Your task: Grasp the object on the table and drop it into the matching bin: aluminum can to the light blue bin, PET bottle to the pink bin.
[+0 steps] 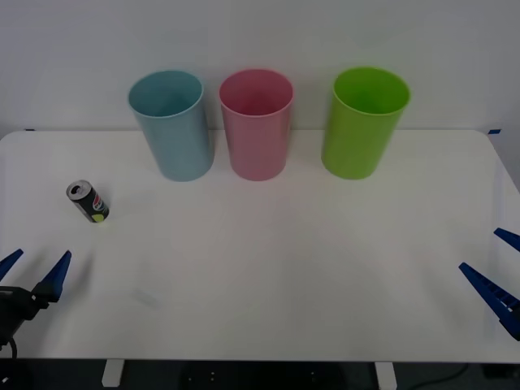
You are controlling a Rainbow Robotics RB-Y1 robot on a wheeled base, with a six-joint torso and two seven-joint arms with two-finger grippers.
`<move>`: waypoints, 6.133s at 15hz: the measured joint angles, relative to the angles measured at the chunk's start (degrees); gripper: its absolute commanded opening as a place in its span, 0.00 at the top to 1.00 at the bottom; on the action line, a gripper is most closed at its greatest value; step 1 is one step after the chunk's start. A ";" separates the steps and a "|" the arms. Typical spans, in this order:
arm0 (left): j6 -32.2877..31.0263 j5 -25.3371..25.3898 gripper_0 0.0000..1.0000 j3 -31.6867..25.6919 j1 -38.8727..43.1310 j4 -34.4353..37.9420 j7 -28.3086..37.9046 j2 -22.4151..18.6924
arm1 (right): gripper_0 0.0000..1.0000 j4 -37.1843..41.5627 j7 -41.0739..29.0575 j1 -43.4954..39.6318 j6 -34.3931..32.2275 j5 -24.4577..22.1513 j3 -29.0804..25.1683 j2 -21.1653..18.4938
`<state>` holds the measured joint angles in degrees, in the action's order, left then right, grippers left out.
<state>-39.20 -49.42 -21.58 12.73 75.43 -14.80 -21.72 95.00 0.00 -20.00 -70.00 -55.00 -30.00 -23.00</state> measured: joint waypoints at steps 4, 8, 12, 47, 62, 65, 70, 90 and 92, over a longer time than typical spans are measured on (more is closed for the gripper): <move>4.85 0.09 0.00 1.78 -2.00 -0.02 -0.21 0.18 | 0.00 0.00 0.00 0.00 0.00 0.00 0.00 0.00; 6.17 0.11 0.00 2.80 -5.57 -3.43 -0.84 0.19 | 0.00 0.00 0.00 0.00 0.00 0.00 0.00 0.00; 6.68 0.02 0.00 3.48 -8.43 -5.88 -1.40 0.18 | 0.00 0.00 0.00 0.00 0.00 0.00 0.00 0.00; 16.54 -11.48 1.00 2.59 -31.77 -26.05 -3.04 3.79 | 0.00 0.00 0.00 -0.01 0.00 0.00 0.00 0.00; 11.82 -10.11 1.00 3.37 -28.23 -19.63 -2.01 3.75 | 0.00 0.00 0.00 0.00 0.00 0.00 0.00 0.00; 11.81 -8.43 1.00 4.99 -24.62 -12.97 -0.93 3.79 | 0.00 0.00 0.00 0.00 0.00 0.00 0.00 0.00; 11.80 -6.20 1.00 6.58 -19.43 -2.30 1.64 3.79 | 0.00 0.00 0.00 0.00 0.00 0.00 0.00 0.00; 15.46 -18.29 1.00 6.99 -21.45 21.01 32.11 3.78 | 0.00 0.01 0.00 0.00 0.00 0.00 0.00 0.00; 16.53 -20.17 1.00 7.48 -23.75 20.83 33.50 3.79 | 0.00 0.01 0.00 0.00 0.00 0.00 0.00 0.00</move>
<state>-22.67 -69.59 -14.10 -11.03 96.26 18.71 -17.93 95.00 0.00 -20.00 -70.00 -55.00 -30.00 -23.00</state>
